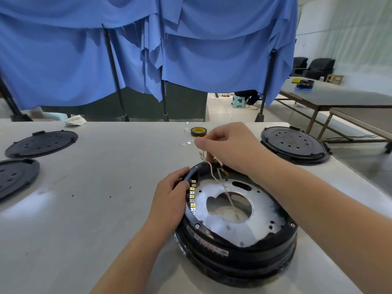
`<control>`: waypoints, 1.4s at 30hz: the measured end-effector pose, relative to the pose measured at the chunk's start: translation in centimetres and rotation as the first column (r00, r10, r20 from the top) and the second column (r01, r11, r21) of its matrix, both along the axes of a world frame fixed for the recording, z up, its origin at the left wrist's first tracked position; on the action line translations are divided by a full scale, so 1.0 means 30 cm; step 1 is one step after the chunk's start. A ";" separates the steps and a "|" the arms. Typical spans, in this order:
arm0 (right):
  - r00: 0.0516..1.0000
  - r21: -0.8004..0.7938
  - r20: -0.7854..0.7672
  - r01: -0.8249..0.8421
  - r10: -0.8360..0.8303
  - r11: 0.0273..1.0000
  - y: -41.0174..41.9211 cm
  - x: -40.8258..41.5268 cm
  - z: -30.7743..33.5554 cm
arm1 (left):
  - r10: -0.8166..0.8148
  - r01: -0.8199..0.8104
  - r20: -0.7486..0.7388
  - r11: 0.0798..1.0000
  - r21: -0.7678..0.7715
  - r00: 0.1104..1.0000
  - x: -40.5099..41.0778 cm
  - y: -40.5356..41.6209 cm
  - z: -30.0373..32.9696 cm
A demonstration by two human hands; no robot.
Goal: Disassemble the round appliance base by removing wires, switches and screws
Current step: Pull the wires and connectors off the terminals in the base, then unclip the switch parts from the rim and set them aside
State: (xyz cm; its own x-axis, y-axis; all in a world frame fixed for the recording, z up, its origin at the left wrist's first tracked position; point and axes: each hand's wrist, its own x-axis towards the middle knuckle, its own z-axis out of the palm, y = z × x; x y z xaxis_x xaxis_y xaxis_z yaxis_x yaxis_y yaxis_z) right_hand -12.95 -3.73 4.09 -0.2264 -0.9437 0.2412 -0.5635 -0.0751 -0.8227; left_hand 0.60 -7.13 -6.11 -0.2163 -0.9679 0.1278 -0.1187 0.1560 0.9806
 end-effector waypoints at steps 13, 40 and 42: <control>0.994 -0.242 -0.005 0.105 -0.109 0.965 -0.057 -0.148 0.160 | 0.000 0.000 0.004 0.999 0.037 1.000 0.006 -0.004 -0.011; 0.647 0.136 -0.762 0.207 -0.031 0.969 -0.329 -0.393 -0.171 | 0.008 -0.007 -0.003 0.999 0.036 1.000 0.004 -0.004 -0.011; 0.680 0.162 -0.733 0.209 -0.025 0.964 -0.349 -0.390 -0.200 | 0.009 -0.009 -0.003 0.999 0.036 1.000 0.004 -0.005 -0.012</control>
State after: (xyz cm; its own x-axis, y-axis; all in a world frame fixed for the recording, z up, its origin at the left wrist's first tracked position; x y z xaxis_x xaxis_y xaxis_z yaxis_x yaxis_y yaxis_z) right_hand -24.66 -14.19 -1.92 -0.1822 -0.9680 0.1724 -0.9770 0.1584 -0.1431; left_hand 0.72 -7.29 -6.48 -0.2070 -0.9738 0.0937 -0.1171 0.1198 0.9859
